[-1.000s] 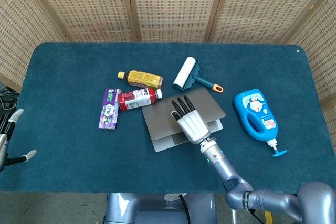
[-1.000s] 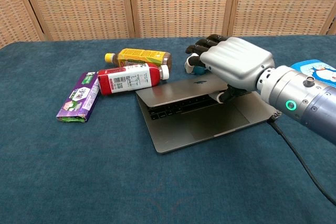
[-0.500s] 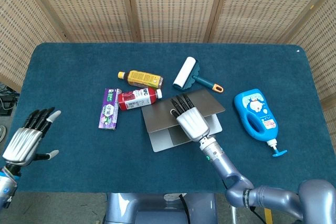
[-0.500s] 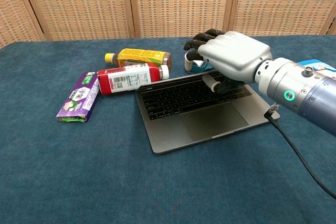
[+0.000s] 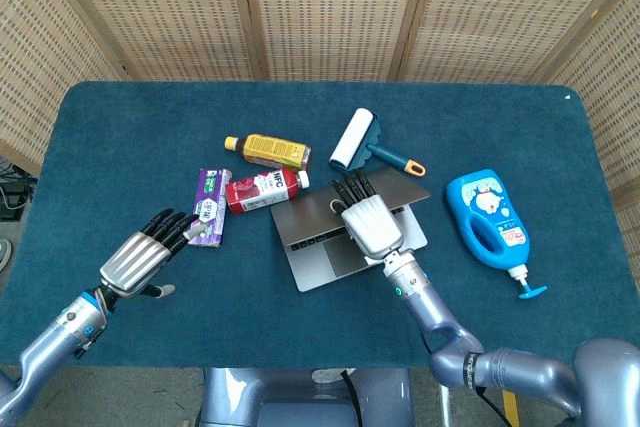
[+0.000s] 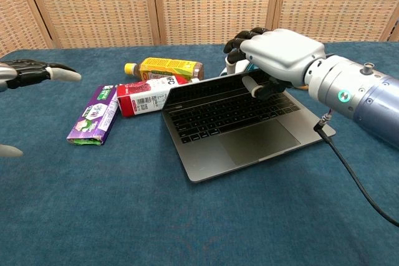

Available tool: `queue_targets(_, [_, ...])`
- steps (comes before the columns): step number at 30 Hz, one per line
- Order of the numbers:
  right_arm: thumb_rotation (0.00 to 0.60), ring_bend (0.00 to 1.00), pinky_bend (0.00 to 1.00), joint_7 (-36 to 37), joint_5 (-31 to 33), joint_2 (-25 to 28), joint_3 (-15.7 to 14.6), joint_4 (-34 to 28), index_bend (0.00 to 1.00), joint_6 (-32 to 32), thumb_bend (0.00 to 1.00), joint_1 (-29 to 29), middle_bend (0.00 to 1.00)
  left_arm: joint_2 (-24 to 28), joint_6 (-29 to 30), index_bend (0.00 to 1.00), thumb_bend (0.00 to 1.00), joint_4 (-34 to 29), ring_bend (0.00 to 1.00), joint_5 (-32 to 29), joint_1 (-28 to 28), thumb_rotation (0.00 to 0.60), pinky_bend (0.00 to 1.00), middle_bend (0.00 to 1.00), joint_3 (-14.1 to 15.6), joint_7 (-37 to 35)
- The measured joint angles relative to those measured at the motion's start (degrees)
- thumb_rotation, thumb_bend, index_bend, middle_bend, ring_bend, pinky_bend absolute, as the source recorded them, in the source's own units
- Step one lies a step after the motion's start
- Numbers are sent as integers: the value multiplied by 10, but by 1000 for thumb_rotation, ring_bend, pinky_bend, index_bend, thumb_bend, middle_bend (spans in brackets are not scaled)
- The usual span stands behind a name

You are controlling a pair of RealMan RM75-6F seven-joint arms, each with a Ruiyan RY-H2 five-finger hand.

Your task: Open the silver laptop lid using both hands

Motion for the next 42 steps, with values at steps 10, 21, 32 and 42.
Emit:
queue_targets(10, [600, 68, 20, 2, 8, 1, 1, 0, 464, 0, 805, 7, 220, -60, -9, 0, 294, 64, 0, 61, -69, 600, 0, 0, 22, -113])
queue_targets(21, [600, 68, 20, 4, 21, -1, 3, -3, 464, 2, 804, 13, 221, -129, -29, 8, 790, 99, 0, 60, -121, 600, 0, 0, 32, -169])
queue_targets(32, [600, 68, 20, 3, 26, -2, 3, -3, 464, 5, 803, 19, 221, -188, -83, 29, 861, 122, 0, 16, -165, 600, 8, 0, 21, -172])
queue_targets(42, [600, 68, 20, 3, 23, -2, 2, 9, 464, 1, 844, 27, 223, -243, -123, 22, 860, 144, 8, -21, -198, 600, 21, 0, 9, -147])
